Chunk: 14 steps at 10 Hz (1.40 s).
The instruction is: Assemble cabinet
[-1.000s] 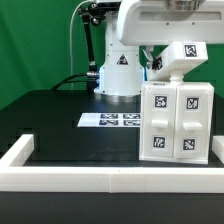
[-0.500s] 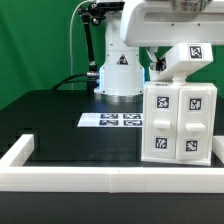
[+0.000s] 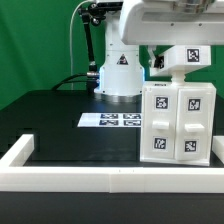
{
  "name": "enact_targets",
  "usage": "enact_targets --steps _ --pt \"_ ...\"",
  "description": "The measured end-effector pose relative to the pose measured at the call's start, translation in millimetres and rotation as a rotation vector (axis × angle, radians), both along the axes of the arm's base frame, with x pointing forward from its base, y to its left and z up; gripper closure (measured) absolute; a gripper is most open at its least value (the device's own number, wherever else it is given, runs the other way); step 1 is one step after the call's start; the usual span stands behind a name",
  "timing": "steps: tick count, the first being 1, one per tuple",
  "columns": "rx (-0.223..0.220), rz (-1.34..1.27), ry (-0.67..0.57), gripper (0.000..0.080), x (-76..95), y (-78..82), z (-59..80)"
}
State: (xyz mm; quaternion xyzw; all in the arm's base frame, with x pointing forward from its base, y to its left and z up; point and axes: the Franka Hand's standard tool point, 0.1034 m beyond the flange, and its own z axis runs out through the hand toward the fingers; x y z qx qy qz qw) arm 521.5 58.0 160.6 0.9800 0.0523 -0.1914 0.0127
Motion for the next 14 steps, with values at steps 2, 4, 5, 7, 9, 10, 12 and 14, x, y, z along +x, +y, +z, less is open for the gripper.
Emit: enact_targets --steps 2,4,5,7,9,10,12,14 --pt "-0.006 -0.024 0.008 0.0233 0.3 -3.1 -5.3" --pt "-0.005 -0.029 0.009 0.0233 0.0 -3.5 -6.3" --pt "-0.001 -0.060 0.017 0.0233 -1.4 -5.6 -9.8" --pt "-0.001 -0.096 0.027 0.0233 -2.3 -7.1 -12.2" --pt "-0.005 -0.111 0.047 0.0233 -1.8 -8.4 -12.4" --pt "-0.006 -0.106 0.044 0.0233 -1.6 -8.0 -12.6" --pt "-0.006 -0.106 0.044 0.0065 -1.7 -8.2 -12.8" --pt "-0.006 -0.106 0.045 0.0004 -1.7 -8.2 -12.8"
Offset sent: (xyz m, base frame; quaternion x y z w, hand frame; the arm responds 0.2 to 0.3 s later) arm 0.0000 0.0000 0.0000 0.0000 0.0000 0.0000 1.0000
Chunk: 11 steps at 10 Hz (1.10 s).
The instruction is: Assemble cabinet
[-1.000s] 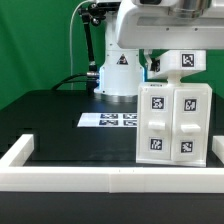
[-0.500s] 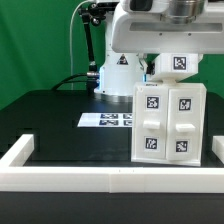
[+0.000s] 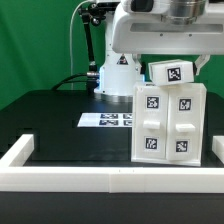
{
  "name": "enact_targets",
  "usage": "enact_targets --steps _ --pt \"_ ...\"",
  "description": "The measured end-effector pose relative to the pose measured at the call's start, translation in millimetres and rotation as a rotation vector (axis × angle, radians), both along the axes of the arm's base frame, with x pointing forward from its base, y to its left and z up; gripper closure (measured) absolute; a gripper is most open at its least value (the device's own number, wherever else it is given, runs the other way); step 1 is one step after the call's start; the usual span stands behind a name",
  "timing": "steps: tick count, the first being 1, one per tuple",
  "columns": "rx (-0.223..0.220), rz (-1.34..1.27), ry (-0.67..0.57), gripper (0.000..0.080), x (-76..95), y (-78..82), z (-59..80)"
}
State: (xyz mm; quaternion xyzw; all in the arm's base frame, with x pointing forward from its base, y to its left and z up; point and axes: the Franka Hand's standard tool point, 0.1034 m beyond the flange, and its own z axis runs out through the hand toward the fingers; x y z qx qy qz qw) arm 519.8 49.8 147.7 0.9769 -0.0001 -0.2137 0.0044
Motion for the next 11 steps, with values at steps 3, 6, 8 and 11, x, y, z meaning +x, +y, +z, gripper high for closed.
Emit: enact_targets --steps 3,6,8,11 --pt "0.004 0.013 -0.007 0.0002 1.1 -0.4 1.1" --pt "0.050 0.082 -0.127 0.0002 -0.9 0.0 25.1" --pt "0.069 0.107 -0.262 0.0002 -5.6 3.5 32.8" --pt "0.094 0.135 -0.357 0.0002 -12.2 -6.9 23.6"
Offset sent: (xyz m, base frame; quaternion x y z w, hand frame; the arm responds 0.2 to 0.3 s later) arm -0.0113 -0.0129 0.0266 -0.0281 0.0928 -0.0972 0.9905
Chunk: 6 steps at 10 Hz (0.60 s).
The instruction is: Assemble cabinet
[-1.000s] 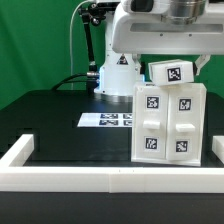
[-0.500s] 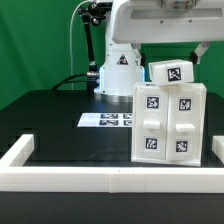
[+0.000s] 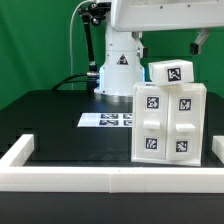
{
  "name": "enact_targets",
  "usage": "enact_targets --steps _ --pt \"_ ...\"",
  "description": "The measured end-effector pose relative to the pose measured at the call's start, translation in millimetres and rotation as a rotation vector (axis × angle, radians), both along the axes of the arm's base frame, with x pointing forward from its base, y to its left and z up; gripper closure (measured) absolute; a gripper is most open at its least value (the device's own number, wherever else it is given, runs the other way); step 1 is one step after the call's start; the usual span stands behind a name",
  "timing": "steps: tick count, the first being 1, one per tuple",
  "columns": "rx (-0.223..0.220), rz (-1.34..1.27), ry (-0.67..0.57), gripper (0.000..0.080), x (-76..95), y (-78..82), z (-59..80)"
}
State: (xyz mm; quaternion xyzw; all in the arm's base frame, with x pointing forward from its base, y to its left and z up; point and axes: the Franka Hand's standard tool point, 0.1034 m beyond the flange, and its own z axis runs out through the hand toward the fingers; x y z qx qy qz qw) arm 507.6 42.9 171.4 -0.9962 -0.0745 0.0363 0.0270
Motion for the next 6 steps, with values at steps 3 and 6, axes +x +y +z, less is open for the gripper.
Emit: enact_targets --steps 3,6 --pt "-0.001 0.000 0.000 0.0002 0.1 1.1 0.0" --pt "-0.009 -0.008 -0.010 0.0002 15.1 1.8 -9.3"
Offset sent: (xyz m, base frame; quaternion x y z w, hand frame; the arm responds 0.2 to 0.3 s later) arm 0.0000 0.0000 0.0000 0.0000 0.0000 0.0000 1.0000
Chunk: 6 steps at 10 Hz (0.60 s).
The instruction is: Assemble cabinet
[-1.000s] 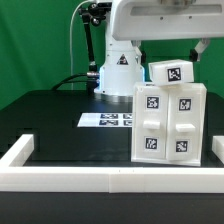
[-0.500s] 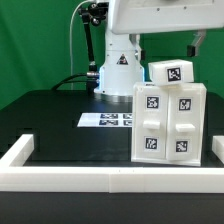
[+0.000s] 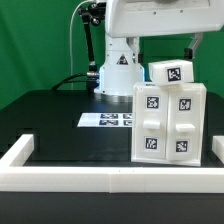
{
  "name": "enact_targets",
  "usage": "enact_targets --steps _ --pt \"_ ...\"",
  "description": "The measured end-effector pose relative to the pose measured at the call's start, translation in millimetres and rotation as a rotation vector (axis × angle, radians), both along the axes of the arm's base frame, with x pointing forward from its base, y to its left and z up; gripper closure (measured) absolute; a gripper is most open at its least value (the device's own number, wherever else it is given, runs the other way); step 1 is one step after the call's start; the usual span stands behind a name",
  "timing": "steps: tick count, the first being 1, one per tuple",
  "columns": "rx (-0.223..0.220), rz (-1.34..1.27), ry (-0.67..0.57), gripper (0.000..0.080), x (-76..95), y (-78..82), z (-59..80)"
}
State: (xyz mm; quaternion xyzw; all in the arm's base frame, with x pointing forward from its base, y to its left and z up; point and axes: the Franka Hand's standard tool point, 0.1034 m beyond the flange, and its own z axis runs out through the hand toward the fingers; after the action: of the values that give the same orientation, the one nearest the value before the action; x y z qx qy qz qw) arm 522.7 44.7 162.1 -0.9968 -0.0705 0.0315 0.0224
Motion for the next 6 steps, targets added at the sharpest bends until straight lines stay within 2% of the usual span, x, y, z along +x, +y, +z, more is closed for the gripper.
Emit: enact_targets --steps 1,4,6 --pt "-0.005 0.001 -0.011 0.0002 4.1 -2.5 -6.8" --pt "-0.007 -0.008 0.003 0.0002 2.1 2.2 -10.2" --pt "-0.008 -0.019 0.023 0.0243 1.7 6.4 -10.4"
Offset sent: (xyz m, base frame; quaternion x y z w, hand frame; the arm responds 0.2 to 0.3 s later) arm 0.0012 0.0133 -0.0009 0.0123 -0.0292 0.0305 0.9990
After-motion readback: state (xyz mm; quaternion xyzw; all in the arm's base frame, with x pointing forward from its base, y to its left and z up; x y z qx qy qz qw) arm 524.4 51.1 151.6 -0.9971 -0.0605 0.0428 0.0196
